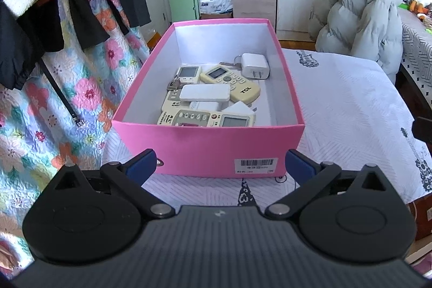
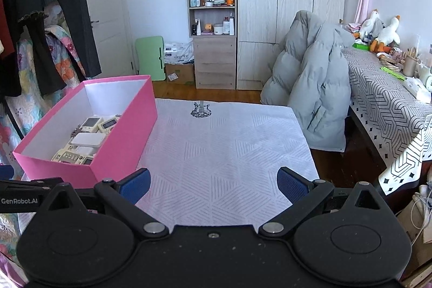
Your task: Organize rigid objects
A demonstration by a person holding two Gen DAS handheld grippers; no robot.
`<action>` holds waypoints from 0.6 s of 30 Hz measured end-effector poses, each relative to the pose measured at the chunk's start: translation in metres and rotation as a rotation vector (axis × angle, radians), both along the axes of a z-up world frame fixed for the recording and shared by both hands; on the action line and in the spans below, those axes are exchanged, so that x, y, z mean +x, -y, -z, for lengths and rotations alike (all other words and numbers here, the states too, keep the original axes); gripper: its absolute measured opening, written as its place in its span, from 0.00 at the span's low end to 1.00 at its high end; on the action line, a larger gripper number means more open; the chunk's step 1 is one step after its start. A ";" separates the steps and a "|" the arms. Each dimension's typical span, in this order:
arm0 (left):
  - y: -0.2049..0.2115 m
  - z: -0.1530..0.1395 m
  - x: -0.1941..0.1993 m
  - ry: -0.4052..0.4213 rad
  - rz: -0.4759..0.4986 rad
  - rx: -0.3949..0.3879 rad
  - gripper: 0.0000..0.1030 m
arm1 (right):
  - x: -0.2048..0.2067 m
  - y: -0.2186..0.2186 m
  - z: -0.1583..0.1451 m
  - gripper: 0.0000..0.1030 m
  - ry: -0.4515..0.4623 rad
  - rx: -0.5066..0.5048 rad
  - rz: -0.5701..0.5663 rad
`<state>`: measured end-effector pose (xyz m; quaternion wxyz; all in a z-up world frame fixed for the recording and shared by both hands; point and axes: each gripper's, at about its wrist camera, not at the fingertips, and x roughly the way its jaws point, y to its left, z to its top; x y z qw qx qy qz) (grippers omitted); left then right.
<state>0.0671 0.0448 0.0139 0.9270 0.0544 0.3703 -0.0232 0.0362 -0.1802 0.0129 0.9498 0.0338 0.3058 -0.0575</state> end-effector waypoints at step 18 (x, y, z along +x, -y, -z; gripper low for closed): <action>-0.003 0.002 0.001 0.008 -0.002 0.000 1.00 | 0.005 0.000 0.002 0.98 -0.009 -0.015 0.003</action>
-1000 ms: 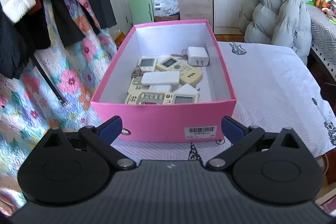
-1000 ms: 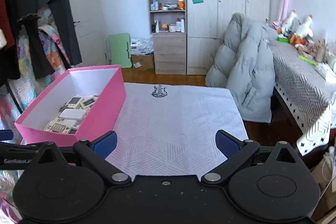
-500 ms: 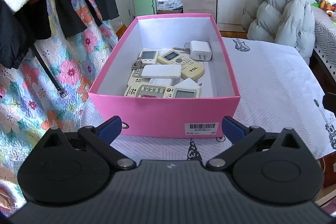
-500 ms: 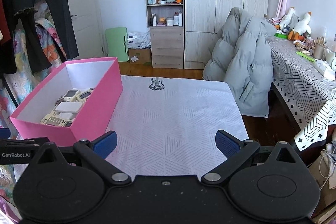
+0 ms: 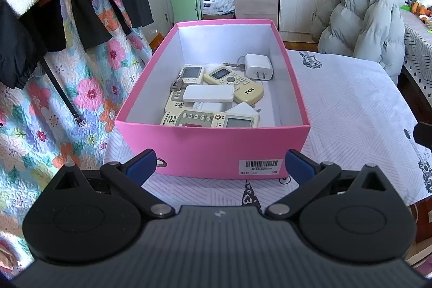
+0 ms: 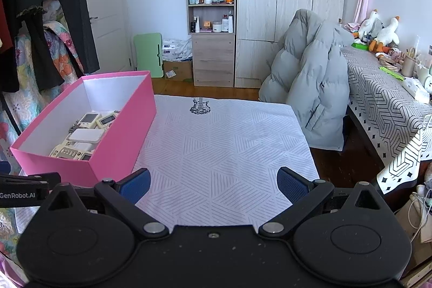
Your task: Organize rigid objects
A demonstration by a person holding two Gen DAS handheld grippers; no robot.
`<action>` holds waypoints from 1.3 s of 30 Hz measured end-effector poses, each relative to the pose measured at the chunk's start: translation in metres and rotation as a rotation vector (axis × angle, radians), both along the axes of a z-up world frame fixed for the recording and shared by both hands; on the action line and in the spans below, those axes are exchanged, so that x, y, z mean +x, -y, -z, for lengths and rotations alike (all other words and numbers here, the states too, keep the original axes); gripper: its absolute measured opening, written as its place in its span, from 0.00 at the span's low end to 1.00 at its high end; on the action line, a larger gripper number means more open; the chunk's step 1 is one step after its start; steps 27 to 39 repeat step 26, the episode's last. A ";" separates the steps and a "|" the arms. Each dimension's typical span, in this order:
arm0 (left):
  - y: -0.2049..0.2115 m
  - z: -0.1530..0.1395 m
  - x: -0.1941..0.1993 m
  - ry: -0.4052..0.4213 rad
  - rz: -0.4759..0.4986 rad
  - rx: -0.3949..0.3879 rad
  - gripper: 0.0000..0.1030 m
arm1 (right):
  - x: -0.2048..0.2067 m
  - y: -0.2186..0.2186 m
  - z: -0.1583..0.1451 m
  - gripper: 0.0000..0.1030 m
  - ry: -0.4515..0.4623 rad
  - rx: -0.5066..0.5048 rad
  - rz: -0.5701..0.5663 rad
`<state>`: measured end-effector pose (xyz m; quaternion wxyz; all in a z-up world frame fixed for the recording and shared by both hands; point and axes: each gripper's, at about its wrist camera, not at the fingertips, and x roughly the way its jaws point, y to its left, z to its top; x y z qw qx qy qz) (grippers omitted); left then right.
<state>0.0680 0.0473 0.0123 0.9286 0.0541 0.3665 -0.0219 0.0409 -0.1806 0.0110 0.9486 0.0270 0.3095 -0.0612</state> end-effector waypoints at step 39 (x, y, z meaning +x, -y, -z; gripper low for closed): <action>-0.001 -0.002 -0.005 0.019 0.001 0.001 1.00 | -0.005 -0.007 -0.001 0.98 0.016 -0.014 -0.006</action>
